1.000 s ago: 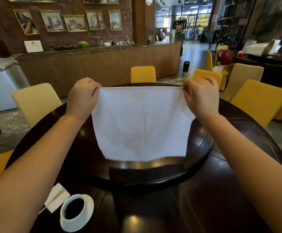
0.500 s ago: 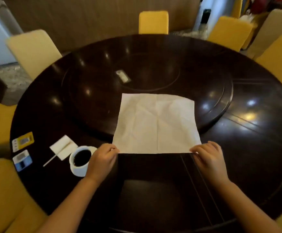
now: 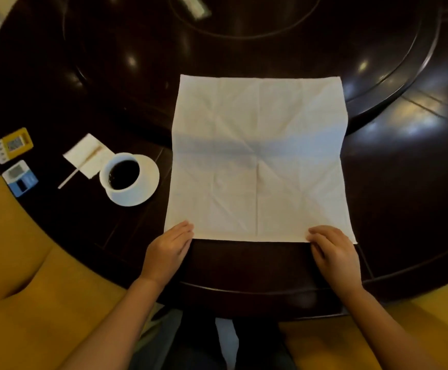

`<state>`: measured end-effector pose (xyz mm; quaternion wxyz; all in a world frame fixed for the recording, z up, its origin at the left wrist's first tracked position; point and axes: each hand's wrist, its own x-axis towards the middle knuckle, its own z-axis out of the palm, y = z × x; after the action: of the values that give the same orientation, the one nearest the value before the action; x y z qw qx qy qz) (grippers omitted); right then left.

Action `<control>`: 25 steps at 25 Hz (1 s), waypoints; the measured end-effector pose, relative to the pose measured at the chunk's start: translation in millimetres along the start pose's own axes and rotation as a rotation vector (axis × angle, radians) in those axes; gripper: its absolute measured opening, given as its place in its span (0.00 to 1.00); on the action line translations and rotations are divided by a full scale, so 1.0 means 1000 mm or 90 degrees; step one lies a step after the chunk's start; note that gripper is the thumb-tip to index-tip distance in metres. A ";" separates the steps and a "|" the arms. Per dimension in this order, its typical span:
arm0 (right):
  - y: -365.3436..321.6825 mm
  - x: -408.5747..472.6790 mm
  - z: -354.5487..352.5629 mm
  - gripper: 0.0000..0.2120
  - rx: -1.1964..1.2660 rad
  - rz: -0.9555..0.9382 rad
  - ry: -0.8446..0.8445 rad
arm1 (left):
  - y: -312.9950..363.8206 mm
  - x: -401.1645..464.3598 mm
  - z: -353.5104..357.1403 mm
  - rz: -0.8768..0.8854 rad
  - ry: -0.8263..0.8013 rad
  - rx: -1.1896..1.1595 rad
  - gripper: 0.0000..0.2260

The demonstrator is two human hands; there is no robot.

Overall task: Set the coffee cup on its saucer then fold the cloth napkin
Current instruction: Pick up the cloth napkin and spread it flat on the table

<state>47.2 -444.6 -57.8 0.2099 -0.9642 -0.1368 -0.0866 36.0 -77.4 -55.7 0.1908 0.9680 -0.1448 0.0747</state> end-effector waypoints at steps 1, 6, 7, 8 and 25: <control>-0.003 -0.006 0.001 0.10 0.005 0.010 0.010 | 0.000 -0.009 0.002 0.000 0.009 -0.003 0.13; -0.020 -0.046 0.001 0.11 0.007 0.037 0.042 | 0.010 -0.049 0.007 -0.026 0.063 -0.009 0.11; -0.022 -0.054 -0.001 0.11 0.006 0.038 0.040 | 0.013 -0.056 0.007 -0.029 0.066 -0.009 0.10; -0.023 -0.061 -0.002 0.10 0.002 0.040 0.036 | 0.015 -0.062 0.005 -0.030 0.063 -0.007 0.10; -0.056 -0.112 -0.021 0.13 0.003 0.057 -0.006 | 0.041 -0.123 -0.013 -0.055 0.023 0.004 0.13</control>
<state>-78.2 -430.6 -42.8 0.2152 -0.9692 -0.0950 -0.0726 -94.4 -78.0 -53.9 0.1932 0.9725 -0.0995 0.0845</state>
